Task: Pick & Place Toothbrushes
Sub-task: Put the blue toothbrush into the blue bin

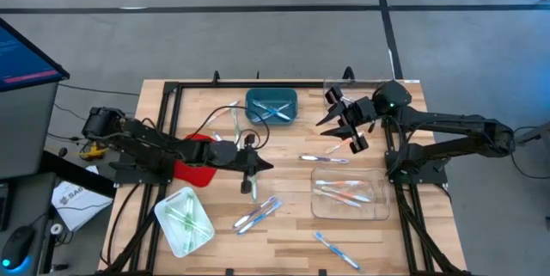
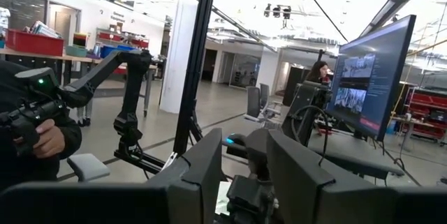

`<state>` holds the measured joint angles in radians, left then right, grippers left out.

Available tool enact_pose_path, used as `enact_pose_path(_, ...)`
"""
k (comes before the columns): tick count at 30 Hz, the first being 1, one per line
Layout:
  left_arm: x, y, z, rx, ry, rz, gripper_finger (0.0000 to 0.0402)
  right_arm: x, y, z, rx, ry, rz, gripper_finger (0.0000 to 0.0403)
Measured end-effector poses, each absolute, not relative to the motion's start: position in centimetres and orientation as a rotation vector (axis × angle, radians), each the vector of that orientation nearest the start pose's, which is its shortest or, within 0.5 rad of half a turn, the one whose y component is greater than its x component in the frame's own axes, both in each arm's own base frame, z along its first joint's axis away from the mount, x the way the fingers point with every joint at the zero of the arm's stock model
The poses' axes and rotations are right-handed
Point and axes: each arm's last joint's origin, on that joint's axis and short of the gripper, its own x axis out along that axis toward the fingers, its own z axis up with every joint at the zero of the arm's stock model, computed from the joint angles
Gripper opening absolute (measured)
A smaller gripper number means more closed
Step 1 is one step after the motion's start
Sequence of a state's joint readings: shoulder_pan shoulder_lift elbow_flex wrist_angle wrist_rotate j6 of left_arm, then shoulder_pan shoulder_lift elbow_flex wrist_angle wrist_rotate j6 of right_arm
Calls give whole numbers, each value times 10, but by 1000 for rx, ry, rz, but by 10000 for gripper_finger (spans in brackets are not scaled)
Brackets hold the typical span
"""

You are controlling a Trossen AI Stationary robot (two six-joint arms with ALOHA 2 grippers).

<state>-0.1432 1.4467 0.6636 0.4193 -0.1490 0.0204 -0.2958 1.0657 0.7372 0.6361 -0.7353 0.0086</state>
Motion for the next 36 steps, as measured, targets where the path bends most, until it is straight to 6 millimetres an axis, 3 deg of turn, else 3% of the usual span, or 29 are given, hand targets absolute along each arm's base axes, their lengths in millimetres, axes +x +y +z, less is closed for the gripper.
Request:
enact_pose_path(14,291,-48,203,55,389,-18,1,224,-48,339,-140,-261,437,108)
enact_pose_path(17,290,-47,201,50,413,65,1,224,-48,339,-136,-261,438,108)
enact_pose_path(22,277,-2,195,-85,623,458,1,224,-48,339,-94,-251,441,108)
enact_pose_path(26,263,27,191,-250,759,541,1,225,-48,339,-85,-249,441,108)
enact_pose_path(30,261,34,194,-310,767,489,1,225,-48,338,-83,-244,441,108)
enact_pose_path(36,263,28,194,-312,768,432,1,225,-49,338,-79,-236,439,108)
